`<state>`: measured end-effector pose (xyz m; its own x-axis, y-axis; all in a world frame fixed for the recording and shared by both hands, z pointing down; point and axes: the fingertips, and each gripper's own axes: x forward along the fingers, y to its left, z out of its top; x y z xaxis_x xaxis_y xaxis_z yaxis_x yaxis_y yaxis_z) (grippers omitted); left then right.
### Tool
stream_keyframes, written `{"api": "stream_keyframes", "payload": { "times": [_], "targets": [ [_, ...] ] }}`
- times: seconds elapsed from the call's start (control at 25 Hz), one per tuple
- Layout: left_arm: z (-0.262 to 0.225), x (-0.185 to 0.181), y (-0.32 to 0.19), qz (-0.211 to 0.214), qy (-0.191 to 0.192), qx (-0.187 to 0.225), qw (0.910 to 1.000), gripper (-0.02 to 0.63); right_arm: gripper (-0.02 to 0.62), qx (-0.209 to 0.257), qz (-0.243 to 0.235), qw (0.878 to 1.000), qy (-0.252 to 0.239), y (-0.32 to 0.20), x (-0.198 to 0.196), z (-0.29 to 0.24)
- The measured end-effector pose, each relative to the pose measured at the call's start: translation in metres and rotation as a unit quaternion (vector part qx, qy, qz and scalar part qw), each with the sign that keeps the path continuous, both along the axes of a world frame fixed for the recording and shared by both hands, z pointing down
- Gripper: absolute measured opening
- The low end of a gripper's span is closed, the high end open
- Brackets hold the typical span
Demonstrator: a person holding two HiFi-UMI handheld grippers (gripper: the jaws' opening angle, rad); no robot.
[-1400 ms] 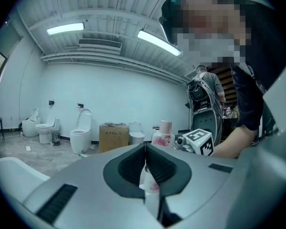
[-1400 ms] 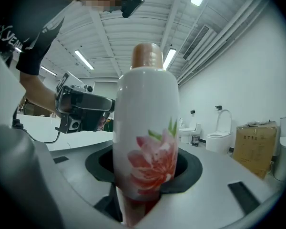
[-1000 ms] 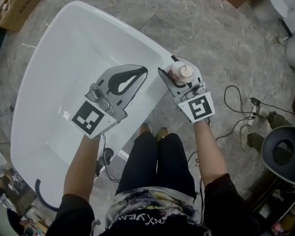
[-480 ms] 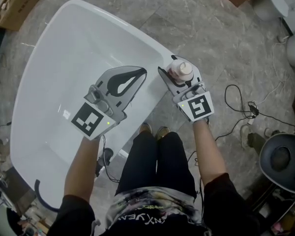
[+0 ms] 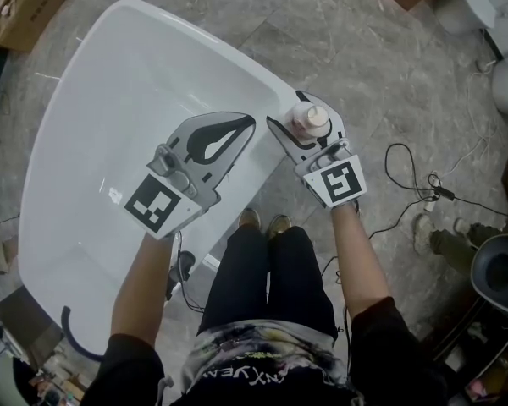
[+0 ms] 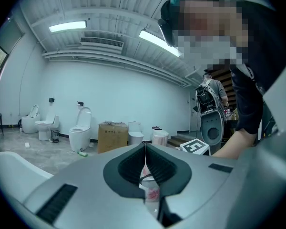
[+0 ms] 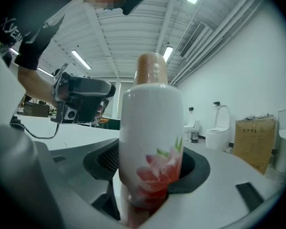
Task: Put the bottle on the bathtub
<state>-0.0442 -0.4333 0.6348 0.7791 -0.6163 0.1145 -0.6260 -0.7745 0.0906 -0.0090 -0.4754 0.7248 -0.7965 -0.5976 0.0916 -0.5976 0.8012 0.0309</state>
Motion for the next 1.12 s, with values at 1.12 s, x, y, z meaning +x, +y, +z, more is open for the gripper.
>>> {"api": "stream_keyframes", "payload": {
  "times": [1.12],
  "targets": [
    [-0.209, 0.024, 0.063, 0.002, 0.015, 0.014, 0.9998, 0.02, 0.316, 0.048, -0.001, 0.998, -0.03, 0.093, 0.033, -0.284]
  ]
}}
